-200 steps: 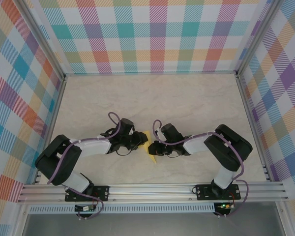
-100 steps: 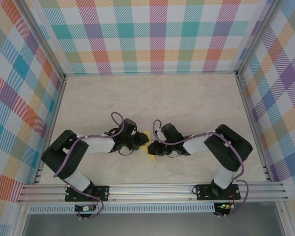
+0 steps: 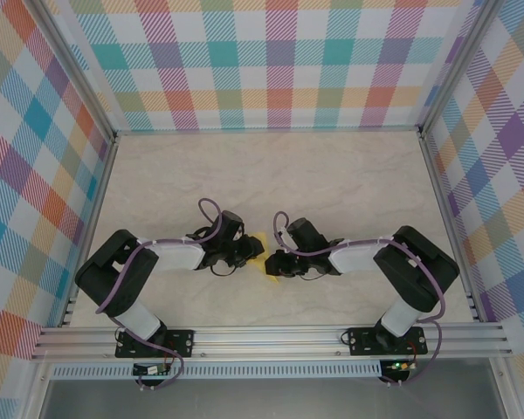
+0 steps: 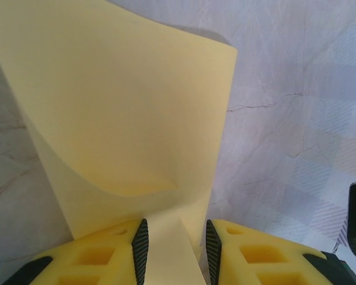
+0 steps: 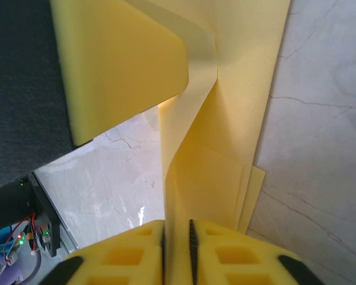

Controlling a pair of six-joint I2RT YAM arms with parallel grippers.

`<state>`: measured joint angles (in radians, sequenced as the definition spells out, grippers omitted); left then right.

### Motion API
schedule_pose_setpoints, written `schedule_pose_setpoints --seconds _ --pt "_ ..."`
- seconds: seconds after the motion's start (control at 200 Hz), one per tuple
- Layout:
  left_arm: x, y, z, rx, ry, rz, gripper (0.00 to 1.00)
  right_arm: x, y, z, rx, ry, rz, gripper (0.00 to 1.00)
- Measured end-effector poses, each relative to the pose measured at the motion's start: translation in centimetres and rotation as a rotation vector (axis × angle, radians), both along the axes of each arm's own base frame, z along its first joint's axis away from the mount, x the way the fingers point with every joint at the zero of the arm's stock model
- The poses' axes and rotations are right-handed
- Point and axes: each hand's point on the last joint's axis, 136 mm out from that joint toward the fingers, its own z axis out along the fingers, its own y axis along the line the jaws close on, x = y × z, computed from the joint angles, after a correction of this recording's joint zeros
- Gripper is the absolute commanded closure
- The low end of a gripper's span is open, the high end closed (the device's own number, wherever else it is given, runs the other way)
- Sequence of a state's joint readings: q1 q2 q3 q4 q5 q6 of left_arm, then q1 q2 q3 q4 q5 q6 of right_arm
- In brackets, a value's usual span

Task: Fold a paper plane with a square sheet of paper (pick it up from the middle)
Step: Fold the wing for the fifth time at the center of the table.

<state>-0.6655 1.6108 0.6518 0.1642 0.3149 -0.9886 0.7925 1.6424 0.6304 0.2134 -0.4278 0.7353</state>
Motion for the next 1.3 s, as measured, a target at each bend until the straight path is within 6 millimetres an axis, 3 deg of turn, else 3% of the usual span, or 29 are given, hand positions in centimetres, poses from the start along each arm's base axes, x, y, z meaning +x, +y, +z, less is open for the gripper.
schedule_pose_setpoints --seconds 0.13,0.35,0.46,0.715,1.3 --pt "0.1 -0.1 0.9 -0.009 -0.027 -0.008 0.57 0.1 -0.2 -0.2 -0.013 -0.002 -0.007 0.94" --pt "1.2 0.5 7.3 -0.072 -0.190 0.038 0.54 0.0 -0.9 -1.1 -0.025 0.000 -0.044 0.94" --pt "1.4 1.0 8.8 -0.076 -0.229 0.062 0.53 0.0 -1.2 -1.2 -0.019 -0.003 -0.072 0.94" --pt "0.8 1.6 7.4 -0.049 -0.198 0.065 0.53 0.1 -1.6 -1.3 -0.020 -0.007 -0.101 0.94" --pt "-0.7 -1.2 3.4 -0.067 -0.153 -0.076 0.48 0.2 -1.6 -1.3 -0.018 0.031 -0.135 0.96"
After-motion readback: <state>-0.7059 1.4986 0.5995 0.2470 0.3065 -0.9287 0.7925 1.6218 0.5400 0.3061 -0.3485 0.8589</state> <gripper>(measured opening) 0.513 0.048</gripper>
